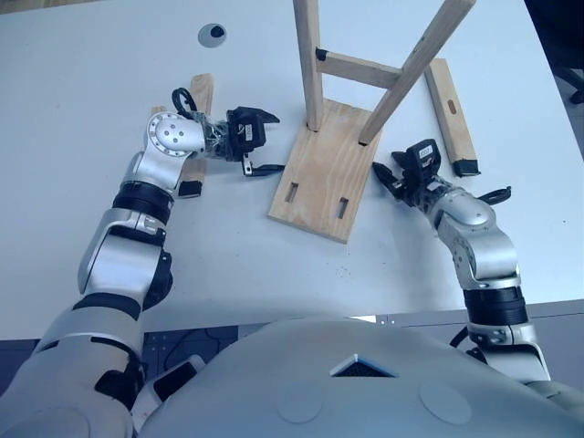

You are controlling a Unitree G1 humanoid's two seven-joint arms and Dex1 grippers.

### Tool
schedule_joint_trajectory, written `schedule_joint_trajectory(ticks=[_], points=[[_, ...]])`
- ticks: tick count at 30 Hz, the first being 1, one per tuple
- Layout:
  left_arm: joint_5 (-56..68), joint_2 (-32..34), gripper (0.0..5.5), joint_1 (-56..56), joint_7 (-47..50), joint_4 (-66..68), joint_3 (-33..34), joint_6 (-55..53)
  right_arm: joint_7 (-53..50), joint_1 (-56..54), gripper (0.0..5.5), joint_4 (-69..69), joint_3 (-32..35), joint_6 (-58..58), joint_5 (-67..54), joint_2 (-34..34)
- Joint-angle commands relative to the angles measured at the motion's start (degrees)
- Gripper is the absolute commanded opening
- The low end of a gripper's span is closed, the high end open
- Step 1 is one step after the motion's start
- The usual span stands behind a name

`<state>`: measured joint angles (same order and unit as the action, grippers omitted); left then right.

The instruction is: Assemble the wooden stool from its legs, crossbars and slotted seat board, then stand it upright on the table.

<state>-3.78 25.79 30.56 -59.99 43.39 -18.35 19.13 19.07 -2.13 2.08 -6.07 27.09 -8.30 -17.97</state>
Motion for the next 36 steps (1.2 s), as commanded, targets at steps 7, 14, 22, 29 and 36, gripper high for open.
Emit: schedule_joint_trajectory(ticks=[7, 14, 22, 29, 36], points=[[1.07, 4.75, 4.58, -8.56, 5.14, -16.85, 5.13, -12.0, -1.71, -8.96, 2.22, -10.54, 4.1, -5.92, 0.72, 3.41], [12.63, 9.0, 4.58, -12.71, 15.58, -31.07, 23.69, -32.85, -2.63, 0.85, 2.22, 1.14, 11.32, -3.33, -0.77, -0.12], [12.75, 4.16, 4.38, -17.95, 33.68, -33.74, 30.02, -49.53, -2.03, 2.58, 2.26, 1.39, 11.52, -2.91, 0.32, 0.16], [13.5, 1.97, 3.48, -22.38, 39.05, -36.54, 30.76, -61.45, -1.14, 2.46, 2.26, 1.41, 11.64, -2.58, 0.27, -0.26], [13.13, 1.34, 2.49, -24.76, 41.4, -37.81, 30.19, -67.63, -0.44, 2.82, 2.26, 1.61, 12.02, -1.94, 0.19, -0.28]])
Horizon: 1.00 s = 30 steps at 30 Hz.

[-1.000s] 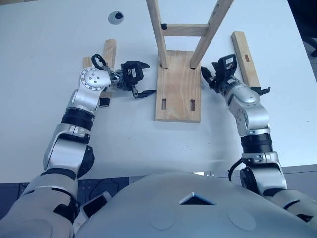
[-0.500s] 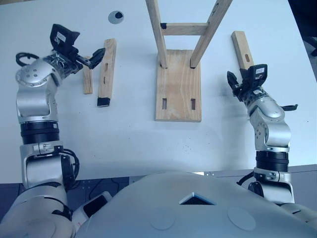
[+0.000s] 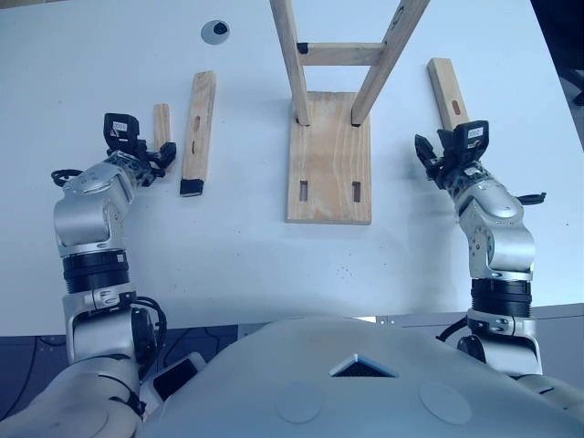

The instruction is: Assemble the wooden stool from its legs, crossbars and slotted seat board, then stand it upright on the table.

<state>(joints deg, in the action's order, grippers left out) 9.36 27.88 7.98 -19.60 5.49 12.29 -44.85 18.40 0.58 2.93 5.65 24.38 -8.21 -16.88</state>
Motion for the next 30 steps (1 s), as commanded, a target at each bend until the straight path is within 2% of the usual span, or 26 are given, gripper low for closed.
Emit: schedule_joint_trajectory(ticks=[1, 6, 8, 11, 14, 16, 18, 21, 23, 27, 30], points=[[0.02, -0.85, 2.45, -2.25, 1.13, 0.02, -0.5, -3.91, 0.24, 0.14, 2.26, 0.89, 0.26, 0.89, 0.12, -1.31], [0.27, -1.12, 1.56, -1.95, 2.06, 0.42, -0.45, -4.64, -0.15, -0.11, 2.26, 1.43, 0.83, 1.02, -0.05, -1.14], [0.18, -1.73, 1.33, 0.47, 3.94, 1.83, 1.24, -1.71, -0.74, -0.85, 2.26, 2.69, 2.12, 0.47, -0.79, -0.77], [1.8, -3.88, 1.25, 6.0, 6.61, 1.59, 5.18, 8.86, -0.53, -2.03, 2.26, 5.26, 3.89, -0.25, -2.66, -0.22], [5.42, -6.1, 1.25, 11.69, 2.2, -3.61, 5.6, 24.78, 2.03, -2.34, 2.26, 9.04, 5.29, -0.17, -6.64, -0.14], [9.49, -8.07, 1.25, 14.69, -4.41, -9.12, 2.64, 31.83, 6.57, -1.8, 2.26, 16.46, 7.49, 5.47, -18.0, 0.11], [12.2, -9.33, 1.25, 16.31, -9.08, -12.33, -0.53, 34.28, 7.69, -3.03, 2.26, 24.26, 10.74, 11.68, -33.61, 0.92], [12.19, -11.06, 1.25, 16.46, -10.29, -13.61, -3.15, 37.43, -1.02, -10.84, 2.26, 29.32, 13.53, 15.7, -50.68, 2.11], [10.66, -12.22, 1.25, 14.31, -10.84, -15.7, -5.96, 39.92, -8.45, -16.22, 2.26, 30.84, 12.41, 16.89, -56.82, 3.03], [7.37, -12.95, 1.25, 10.32, -12.68, -19.42, -12.09, 44.52, -18.14, -21.6, 2.26, 32.05, 5.74, 17.8, -60.42, 6.3], [5.87, -13.51, 1.25, 9.09, -12.39, -20.75, -14.21, 46.6, -21.76, -22.95, 2.26, 31.35, 2.87, 16.89, -61.17, 8.4]])
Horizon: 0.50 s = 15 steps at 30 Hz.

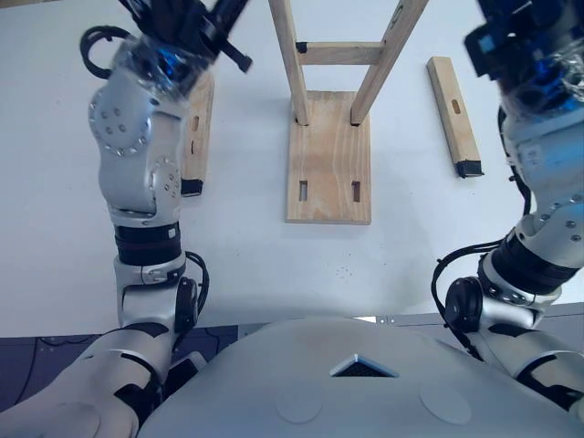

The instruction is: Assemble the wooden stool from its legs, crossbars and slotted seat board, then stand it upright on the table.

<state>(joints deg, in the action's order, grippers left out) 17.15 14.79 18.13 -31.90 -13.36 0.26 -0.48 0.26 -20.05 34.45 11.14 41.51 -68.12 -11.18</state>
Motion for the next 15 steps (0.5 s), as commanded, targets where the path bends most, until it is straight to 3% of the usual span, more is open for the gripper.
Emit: schedule_joint_trajectory(ticks=[1, 13, 15], points=[[-2.35, -0.49, 1.25, -1.38, -0.1, -2.21, -2.8, 2.86, -4.39, -2.5, 2.26, -0.29, -3.03, -0.52, -1.46, 3.09], [-6.27, 0.24, 1.25, -4.9, -0.47, -3.4, -7.28, 9.61, -8.52, -4.93, 2.26, -1.78, -6.67, -2.57, -4.55, 5.61], [-6.27, 0.27, 1.25, -5.08, -0.54, -3.53, -7.53, 9.98, -8.92, -4.91, 1.89, -1.96, -6.94, -2.89, -4.86, 5.5]])
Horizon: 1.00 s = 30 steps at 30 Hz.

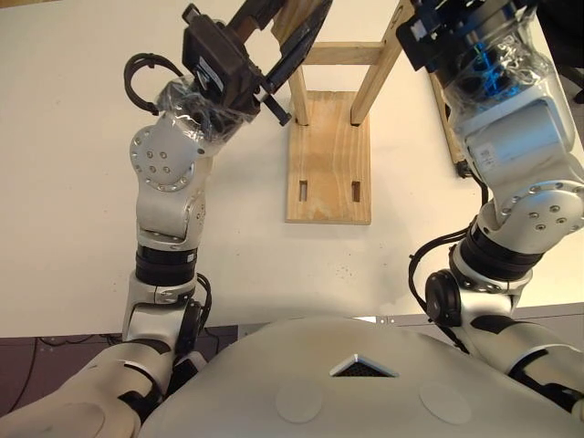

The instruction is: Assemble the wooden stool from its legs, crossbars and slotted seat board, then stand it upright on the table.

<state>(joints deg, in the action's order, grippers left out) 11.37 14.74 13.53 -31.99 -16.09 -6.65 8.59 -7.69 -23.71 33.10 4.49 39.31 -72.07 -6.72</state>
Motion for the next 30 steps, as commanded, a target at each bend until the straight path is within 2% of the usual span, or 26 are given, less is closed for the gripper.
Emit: schedule_joint_trajectory(ticks=[1, 9, 12, 13, 17, 22, 26, 30], points=[[-0.45, 0.35, 1.25, -0.53, -0.45, -0.85, -0.71, 1.01, -1.24, -1.21, 1.77, -0.71, -0.42, -0.85, -1.14, 1.04], [0.0, 0.71, 1.25, -0.22, -0.81, -0.63, -0.82, 1.37, -1.65, -1.13, 0.49, -1.28, -0.44, -0.85, -1.56, 1.17], [-0.56, 0.59, 1.25, 0.09, -0.17, -0.13, -0.43, 1.69, -1.6, -0.98, 0.42, -1.35, -0.38, -1.06, -1.15, 0.85], [-1.64, 0.62, 1.54, 0.46, 0.84, 0.67, -0.16, 0.95, -1.49, -0.83, 0.42, -1.33, -0.3, -1.18, -0.63, 0.62], [-5.75, 3.29, 2.13, 1.12, 0.16, 5.67, -1.15, -1.14, -0.01, 0.23, 0.39, -1.99, 2.47, -3.71, 5.74, -2.31], [-7.86, 4.42, 2.84, -0.71, 0.96, 9.32, -1.13, -4.47, 5.72, 4.09, 0.39, -5.81, 13.73, -10.75, 15.51, -10.7], [-6.58, 2.07, 3.33, 0.4, 5.46, 9.84, 1.86, -7.49, 13.81, 10.32, 0.39, -13.89, 21.63, -22.04, 22.5, -11.35], [0.41, -1.47, 3.33, 3.06, 8.9, 10.45, 6.71, -14.78, 19.49, 14.84, 0.39, -24.45, 17.9, -29.21, 34.59, -12.15]])
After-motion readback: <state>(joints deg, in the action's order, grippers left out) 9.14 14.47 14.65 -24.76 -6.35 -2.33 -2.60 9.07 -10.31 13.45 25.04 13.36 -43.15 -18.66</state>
